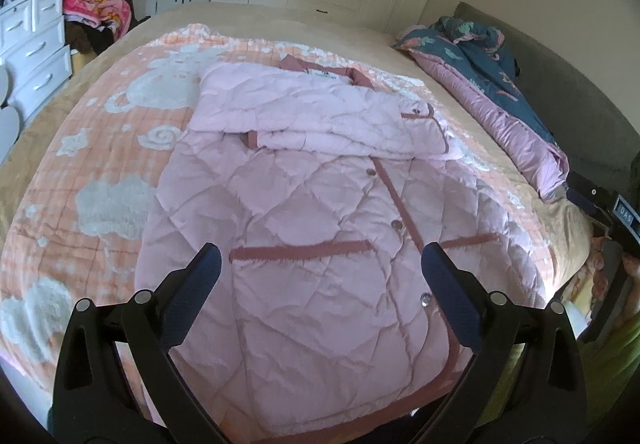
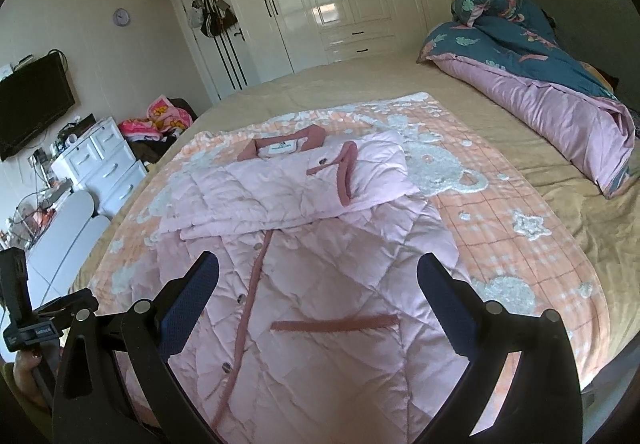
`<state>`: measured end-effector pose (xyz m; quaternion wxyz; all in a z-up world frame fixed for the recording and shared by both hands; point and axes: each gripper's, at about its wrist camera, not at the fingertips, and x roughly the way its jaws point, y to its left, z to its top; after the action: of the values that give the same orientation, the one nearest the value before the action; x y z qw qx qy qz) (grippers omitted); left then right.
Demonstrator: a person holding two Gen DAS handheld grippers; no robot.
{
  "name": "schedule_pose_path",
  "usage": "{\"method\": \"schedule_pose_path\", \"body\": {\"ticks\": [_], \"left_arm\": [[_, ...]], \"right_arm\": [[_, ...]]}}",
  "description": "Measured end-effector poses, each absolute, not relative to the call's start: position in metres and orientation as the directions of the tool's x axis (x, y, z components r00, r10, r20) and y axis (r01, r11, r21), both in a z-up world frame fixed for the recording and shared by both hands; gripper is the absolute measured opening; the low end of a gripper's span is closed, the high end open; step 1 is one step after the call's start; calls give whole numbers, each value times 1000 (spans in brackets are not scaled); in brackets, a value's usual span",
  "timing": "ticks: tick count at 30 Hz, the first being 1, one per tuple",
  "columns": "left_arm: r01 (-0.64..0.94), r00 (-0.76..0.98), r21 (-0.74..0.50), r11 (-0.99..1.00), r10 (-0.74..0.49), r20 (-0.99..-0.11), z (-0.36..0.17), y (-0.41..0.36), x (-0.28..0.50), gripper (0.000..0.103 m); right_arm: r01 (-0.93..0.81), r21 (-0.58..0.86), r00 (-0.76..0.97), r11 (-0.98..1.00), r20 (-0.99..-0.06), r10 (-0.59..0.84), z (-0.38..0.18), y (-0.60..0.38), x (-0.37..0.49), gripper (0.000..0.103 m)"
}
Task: Fold large clothes
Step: 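Move both tools toward the ribbed hem of the jacket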
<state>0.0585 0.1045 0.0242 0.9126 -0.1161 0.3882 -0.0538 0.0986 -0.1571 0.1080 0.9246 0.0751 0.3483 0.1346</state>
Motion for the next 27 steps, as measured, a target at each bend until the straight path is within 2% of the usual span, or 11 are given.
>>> {"method": "schedule_pose_path", "body": {"ticks": [27], "left_arm": [[-98,616,-205,974,-103,-781,-22,139,27,94]], "right_arm": [[-103,202,615,974,-756,222,42,-202,74,99]]}}
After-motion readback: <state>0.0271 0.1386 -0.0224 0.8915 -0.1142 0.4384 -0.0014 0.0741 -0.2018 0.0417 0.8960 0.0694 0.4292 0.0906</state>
